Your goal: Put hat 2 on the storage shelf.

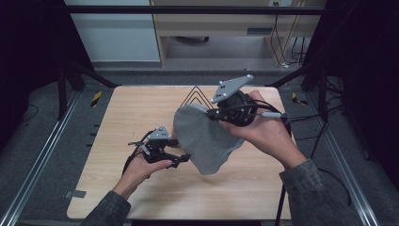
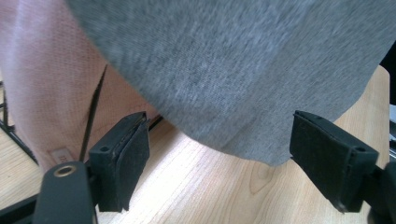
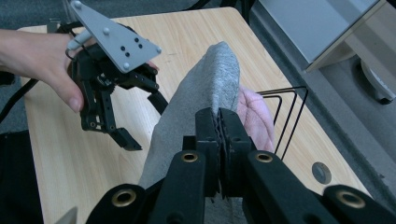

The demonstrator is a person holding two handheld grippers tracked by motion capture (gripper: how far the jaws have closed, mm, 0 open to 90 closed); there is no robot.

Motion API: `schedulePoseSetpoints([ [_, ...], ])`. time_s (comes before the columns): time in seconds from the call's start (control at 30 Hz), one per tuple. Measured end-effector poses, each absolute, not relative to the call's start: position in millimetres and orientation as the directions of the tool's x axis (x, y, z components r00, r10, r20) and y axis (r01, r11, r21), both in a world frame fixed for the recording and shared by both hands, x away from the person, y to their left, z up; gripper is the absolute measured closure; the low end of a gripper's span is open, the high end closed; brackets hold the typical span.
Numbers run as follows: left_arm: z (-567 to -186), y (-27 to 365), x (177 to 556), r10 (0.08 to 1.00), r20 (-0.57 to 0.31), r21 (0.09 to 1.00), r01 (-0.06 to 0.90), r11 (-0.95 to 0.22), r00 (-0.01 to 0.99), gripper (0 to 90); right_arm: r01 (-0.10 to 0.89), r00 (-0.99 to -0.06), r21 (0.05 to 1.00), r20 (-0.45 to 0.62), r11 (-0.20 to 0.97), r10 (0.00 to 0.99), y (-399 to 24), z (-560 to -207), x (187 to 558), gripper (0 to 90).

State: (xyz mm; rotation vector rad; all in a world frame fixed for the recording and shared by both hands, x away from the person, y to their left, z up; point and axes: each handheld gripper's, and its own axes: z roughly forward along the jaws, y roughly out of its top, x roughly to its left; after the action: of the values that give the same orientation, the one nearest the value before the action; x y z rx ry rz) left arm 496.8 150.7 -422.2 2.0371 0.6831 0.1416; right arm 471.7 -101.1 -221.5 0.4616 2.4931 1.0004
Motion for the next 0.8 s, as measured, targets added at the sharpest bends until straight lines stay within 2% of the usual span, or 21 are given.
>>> schedulePoseSetpoints([
  [0.1, -423, 150, 497, 0.51, -0.176, 0.825, 0.409, -0.39, 0.842, 31.0, 0.148, -0.859, 0.71, -0.253, 0.689, 0.445, -101, -221, 472, 88.2],
  [0.13, -422, 149, 497, 0.496, -0.174, 0.833, 0.396, -0.386, 0.851, 42.9, 0.15, -0.859, 0.71, -0.251, 0.688, 0.447, -101, -223, 474, 88.2],
  [0.2, -420, 149, 497, 0.496, -0.159, 0.832, 0.386, -0.399, 0.854, 55.6, 0.155, -0.856, 0.71, -0.25, 0.687, 0.452, -101, -224, 476, 88.2],
  [0.27, -418, 150, 497, 0.502, -0.146, 0.824, 0.385, -0.415, 0.852, 72.6, 0.163, -0.852, 0.713, -0.246, 0.682, 0.462, -103, -227, 479, 88.2],
  [0.37, -407, 155, 496, 0.514, -0.142, 0.831, 0.384, -0.402, 0.846, 85.1, 0.177, -0.844, 0.719, -0.24, 0.672, 0.479, -108, -230, 483, 88.2],
  [0.67, -367, 167, 499, 0.536, -0.089, 0.817, 0.369, -0.443, 0.839, 87.5, 0.21, -0.818, 0.75, -0.216, 0.627, 0.533, -124, -238, 494, 88.2],
  [0.8, -352, 169, 504, 0.53, -0.102, 0.807, 0.381, -0.45, 0.842, 87.6, 0.225, -0.811, 0.764, -0.198, 0.605, 0.551, -130, -240, 497, 88.2],
])
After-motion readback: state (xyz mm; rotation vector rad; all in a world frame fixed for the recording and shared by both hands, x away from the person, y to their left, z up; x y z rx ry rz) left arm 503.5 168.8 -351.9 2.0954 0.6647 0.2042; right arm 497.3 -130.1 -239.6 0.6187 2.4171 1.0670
